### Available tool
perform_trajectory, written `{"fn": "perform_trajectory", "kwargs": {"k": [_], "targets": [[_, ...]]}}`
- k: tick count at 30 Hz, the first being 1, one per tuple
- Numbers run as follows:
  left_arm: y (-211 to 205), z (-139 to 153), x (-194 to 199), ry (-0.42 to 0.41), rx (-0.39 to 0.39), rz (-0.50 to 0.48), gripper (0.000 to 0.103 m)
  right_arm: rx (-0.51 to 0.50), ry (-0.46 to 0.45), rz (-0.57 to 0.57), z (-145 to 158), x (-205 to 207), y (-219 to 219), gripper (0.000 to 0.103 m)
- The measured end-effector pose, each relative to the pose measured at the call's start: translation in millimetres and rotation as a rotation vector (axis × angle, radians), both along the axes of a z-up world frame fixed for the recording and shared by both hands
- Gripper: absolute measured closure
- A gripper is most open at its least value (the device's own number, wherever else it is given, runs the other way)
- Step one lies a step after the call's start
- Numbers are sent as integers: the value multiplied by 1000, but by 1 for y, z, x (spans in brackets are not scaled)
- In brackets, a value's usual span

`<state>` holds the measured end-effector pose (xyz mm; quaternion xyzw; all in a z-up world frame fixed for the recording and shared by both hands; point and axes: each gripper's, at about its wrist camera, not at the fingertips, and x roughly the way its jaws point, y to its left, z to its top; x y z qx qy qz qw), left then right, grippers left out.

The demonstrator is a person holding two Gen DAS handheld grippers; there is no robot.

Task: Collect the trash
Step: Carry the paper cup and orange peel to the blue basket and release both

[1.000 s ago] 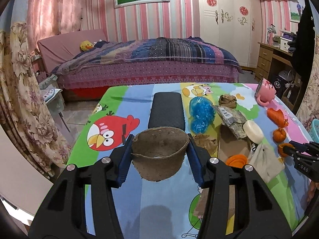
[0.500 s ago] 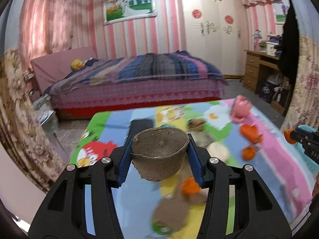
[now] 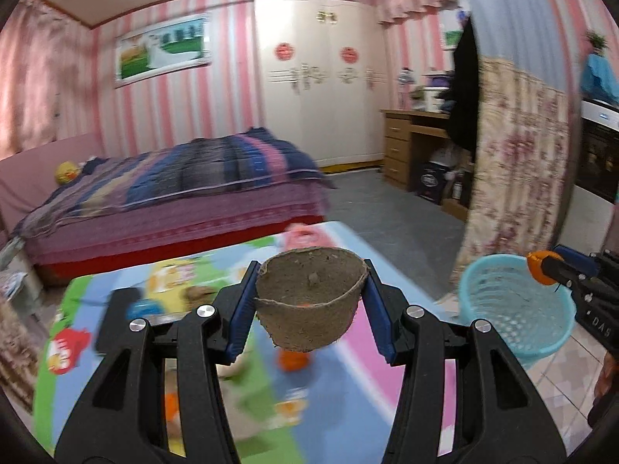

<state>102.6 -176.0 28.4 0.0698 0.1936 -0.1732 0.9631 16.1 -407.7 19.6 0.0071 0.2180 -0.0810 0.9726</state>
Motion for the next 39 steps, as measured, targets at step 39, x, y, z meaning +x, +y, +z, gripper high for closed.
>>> {"fn": "perform_trajectory", "kwargs": {"k": [39], "targets": [[-245, -85, 30, 141, 88, -332, 30, 134, 14, -300, -58, -17, -160, 79]]}}
